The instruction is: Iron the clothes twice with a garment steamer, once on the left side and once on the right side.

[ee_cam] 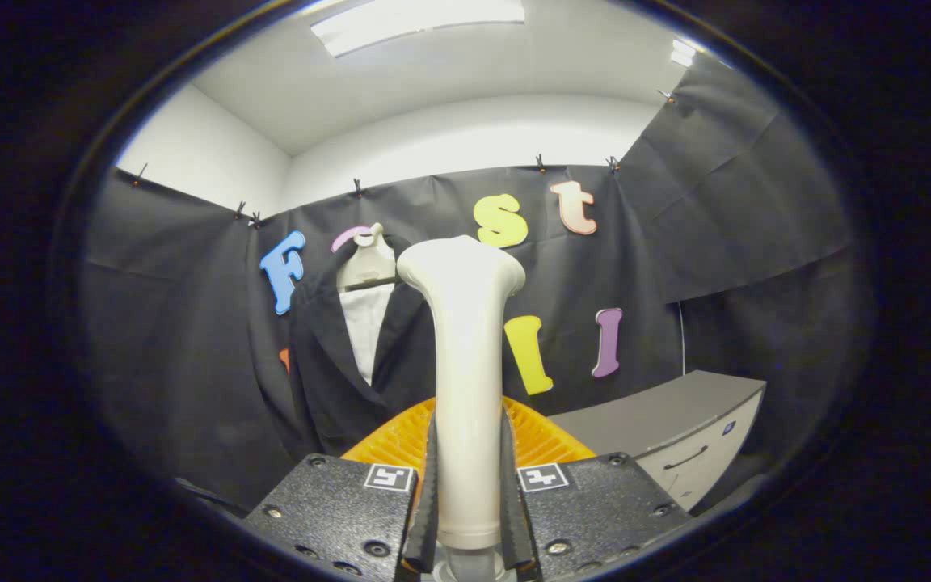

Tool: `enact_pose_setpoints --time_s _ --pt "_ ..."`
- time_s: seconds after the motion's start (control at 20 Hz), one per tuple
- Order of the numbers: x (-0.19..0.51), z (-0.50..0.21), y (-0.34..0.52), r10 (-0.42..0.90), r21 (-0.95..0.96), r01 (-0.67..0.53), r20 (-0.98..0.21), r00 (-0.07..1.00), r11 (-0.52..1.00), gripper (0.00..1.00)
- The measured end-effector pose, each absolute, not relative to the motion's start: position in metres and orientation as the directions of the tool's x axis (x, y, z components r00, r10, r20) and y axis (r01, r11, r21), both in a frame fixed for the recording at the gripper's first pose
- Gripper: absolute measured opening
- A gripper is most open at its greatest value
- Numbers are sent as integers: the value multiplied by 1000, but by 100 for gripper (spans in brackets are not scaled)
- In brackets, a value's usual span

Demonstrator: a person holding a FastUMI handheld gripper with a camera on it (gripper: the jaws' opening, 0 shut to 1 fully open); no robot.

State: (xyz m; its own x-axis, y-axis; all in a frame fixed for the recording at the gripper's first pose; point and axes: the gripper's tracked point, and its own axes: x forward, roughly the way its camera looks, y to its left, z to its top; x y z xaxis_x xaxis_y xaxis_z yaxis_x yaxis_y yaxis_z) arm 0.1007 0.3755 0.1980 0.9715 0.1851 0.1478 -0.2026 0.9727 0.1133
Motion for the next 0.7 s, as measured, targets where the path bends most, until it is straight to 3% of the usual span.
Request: enact_pose_setpoints --time_s 0.3,0.7 --pt "155 251 405 218 73 -245 268 939 967 34" --pt "219 255 421 253 44 -272 251 934 961 34"
